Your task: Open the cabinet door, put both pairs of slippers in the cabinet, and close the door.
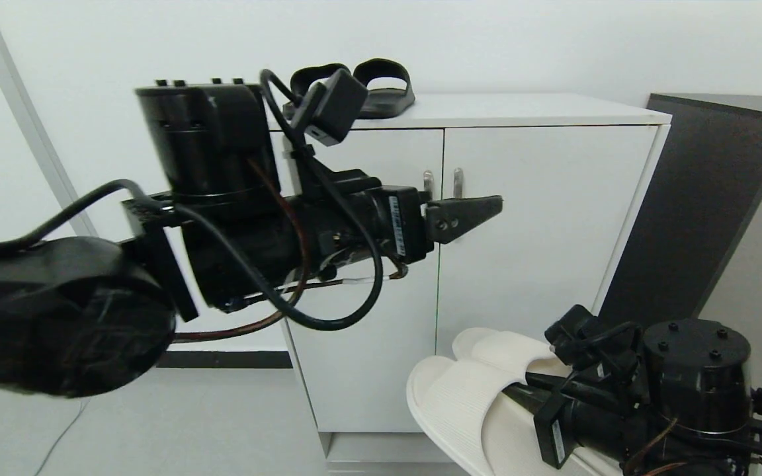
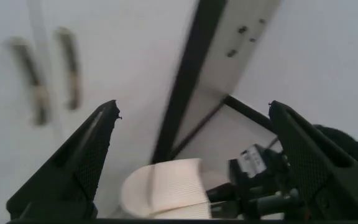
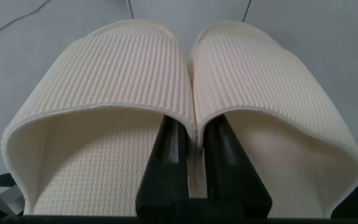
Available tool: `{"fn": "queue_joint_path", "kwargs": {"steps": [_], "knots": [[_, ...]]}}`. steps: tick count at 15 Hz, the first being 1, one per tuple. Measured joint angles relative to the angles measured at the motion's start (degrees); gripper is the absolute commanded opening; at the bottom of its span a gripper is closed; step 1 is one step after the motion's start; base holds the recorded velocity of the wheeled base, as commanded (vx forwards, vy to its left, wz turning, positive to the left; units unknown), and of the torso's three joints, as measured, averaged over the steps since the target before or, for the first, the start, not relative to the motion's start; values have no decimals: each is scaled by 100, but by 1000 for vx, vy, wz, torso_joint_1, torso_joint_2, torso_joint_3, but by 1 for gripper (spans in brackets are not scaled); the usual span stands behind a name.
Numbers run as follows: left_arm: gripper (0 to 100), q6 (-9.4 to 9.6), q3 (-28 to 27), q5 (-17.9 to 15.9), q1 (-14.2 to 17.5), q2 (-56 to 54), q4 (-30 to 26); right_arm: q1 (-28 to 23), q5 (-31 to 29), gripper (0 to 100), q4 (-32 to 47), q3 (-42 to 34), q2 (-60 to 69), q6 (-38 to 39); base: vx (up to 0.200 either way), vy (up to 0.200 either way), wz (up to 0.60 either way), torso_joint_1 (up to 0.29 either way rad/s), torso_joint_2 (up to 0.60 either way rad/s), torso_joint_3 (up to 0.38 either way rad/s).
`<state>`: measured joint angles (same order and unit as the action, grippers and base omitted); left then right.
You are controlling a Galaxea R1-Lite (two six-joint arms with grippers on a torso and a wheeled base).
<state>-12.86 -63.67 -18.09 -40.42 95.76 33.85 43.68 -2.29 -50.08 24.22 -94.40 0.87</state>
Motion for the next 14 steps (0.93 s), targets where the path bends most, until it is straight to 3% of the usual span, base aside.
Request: {"fn": "queue_joint_path", "kwargs": {"steps": [1,3,4,6,8,11,14], "knots": [[100,-132,-173,-150,2,179,-2,-5,0,0,-1,2,0,-2,0,0,0,0,0,0],[100,-194,-369,-251,-10,427,-20,1,0,0,-1,-5,-9,-11,0,0,0,0,0,0],[100,-361,-503,-352,-15,532,-38,6,2,0,0,-35,-16,-21,0,0,0,0,0,0],[100,-945,-694,-831,63,689,-49,6,9,0,-1,-79,-28,-51,0,0,0,0,0,0],[100,-1001,-807,-842,169,818,-33,6,11,0,-1,-113,-33,-60,0,0,0,0,0,0],[100,-919,-1061,-345,179,1036,-55,6,9,0,-1,-179,-35,-208,0,0,0,0,0,0],[100,-856,-1408,-232,204,1292,-205,12,0,0,0,-223,-35,-217,0,0,0,0,0,0]]}}
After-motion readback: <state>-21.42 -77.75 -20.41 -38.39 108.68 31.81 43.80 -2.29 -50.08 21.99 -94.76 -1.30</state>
